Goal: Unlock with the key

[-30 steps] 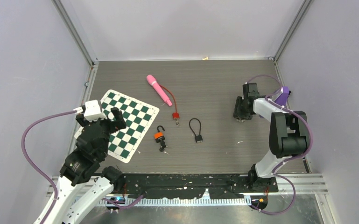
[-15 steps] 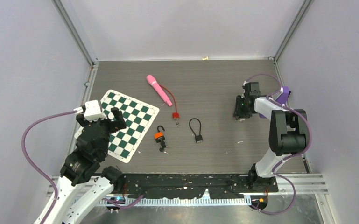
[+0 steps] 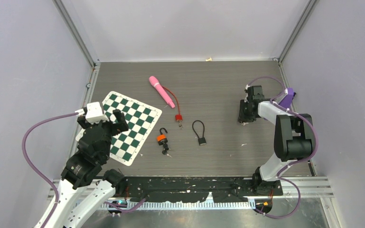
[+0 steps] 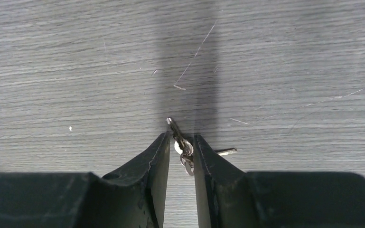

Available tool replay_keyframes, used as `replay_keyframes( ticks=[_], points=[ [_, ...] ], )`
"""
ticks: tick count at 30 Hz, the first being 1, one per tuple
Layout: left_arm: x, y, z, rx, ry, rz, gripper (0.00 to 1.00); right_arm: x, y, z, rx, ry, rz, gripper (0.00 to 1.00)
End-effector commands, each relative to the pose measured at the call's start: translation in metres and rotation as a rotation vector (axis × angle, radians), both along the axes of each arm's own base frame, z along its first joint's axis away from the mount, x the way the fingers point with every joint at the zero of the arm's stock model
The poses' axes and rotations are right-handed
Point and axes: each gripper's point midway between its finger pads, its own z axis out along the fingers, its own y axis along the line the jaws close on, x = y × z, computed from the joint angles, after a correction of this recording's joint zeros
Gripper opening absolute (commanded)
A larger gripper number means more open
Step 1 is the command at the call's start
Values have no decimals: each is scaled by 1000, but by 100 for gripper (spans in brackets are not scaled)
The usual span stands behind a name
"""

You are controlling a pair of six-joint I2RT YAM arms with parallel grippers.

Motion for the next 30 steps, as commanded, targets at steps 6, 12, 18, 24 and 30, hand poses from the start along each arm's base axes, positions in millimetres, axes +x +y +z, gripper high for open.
replay_keyframes(
  ticks=[6, 12, 18, 24, 30],
  points=[
    [3, -2, 10, -17, -45, -1, 100, -29, 4, -8, -94, 113, 54, 13],
    [3, -3, 9, -20, -43, -10, 100, -38, 32, 6, -37, 65, 100, 5],
    [4, -7, 8, -25, -37, -28, 100, -54, 64, 23, 60, 3, 138, 5],
    [5, -13, 6, -31, -30, -53, 99, -78, 102, 32, 157, -39, 210, 5],
    [7, -17, 2, -28, -10, -69, 99, -112, 115, 17, 183, 7, 204, 11]
  ],
)
